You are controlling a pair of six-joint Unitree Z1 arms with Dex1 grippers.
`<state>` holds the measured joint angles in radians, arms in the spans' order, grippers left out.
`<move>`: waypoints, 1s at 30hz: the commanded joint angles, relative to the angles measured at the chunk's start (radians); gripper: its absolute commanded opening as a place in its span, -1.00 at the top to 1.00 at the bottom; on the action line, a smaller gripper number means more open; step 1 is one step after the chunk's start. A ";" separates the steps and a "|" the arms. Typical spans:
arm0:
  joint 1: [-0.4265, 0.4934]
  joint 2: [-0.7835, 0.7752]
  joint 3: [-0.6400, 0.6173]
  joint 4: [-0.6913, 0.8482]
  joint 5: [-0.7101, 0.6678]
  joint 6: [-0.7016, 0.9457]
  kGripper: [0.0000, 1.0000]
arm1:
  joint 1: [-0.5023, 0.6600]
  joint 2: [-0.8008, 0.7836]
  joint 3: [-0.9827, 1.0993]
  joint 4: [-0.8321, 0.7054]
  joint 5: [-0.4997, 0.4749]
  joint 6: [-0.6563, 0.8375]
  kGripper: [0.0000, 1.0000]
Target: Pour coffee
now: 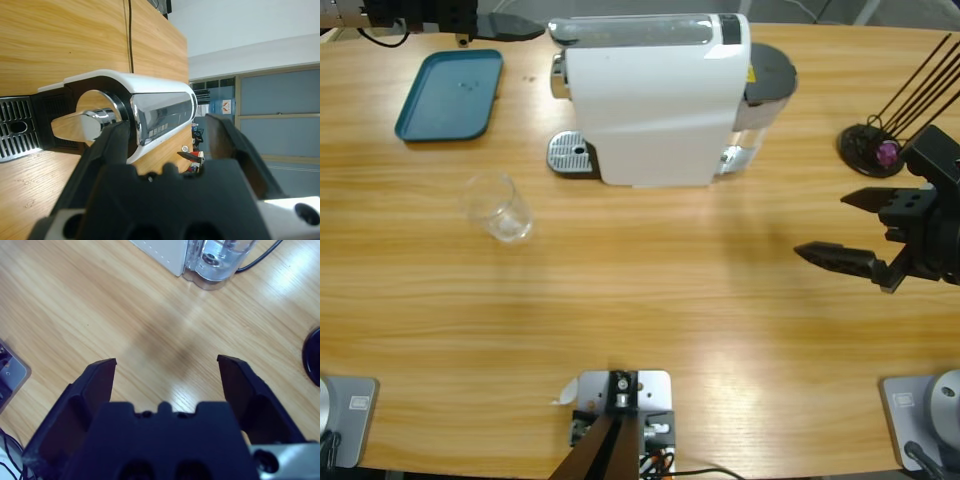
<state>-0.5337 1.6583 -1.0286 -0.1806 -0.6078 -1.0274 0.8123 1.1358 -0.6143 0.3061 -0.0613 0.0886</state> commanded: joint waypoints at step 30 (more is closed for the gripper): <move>-0.037 -0.012 0.039 -0.013 0.002 0.007 1.00 | 0.004 -0.024 0.012 -0.009 -0.002 0.010 -0.70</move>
<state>-0.5608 1.6993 -1.0127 -0.1813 -0.6074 -1.0299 0.8123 1.1348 -0.6143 0.3061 -0.0613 0.0886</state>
